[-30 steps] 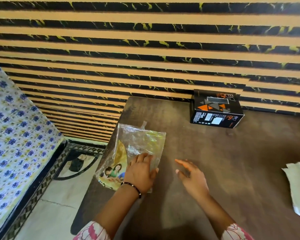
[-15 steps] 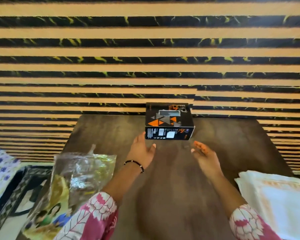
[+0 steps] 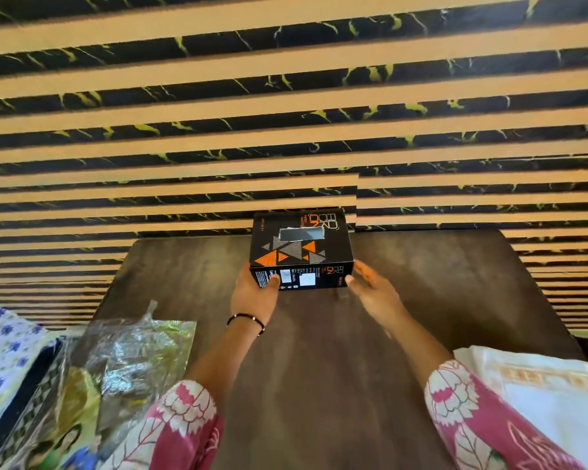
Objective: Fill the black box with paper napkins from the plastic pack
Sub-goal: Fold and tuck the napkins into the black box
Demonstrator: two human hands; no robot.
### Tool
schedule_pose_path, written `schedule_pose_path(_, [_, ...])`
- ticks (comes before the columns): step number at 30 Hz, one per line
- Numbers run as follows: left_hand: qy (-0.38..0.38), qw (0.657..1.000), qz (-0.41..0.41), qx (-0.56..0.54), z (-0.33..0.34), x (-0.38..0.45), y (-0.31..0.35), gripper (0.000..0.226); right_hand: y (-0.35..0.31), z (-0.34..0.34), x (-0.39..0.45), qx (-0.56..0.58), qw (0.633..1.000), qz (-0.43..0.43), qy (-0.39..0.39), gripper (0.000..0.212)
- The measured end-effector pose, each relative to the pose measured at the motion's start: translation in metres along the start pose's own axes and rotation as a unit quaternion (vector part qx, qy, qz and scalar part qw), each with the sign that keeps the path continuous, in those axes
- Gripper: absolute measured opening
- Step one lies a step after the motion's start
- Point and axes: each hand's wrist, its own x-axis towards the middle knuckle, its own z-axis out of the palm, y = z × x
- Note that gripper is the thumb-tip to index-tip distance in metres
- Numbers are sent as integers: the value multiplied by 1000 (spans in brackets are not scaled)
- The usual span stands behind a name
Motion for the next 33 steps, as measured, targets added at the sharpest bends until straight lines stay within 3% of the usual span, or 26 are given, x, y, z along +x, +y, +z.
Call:
schedule_pose_path(19, [-16,998,55,23,-42,-175,-85,60,76,29,-188,151,988,-8,34,45])
schedule_pose_path(23, [-11,996,78,-31,-49,-205,-108,41,101,23,-216,104,995,-12,-1,42])
schedule_pose_path(26, [-4,997,81,-14,-51,-218,-125,29,107,15,-229,87,996,-28,-12,40])
schedule_pose_path(29, [32,996,83,6,-50,-216,-115,36,96,2,-219,109,994,-16,28,38])
schedule_pose_path(33, [66,979,185,48,-40,-189,-64,42,64,-9,-182,89,994,-11,66,40])
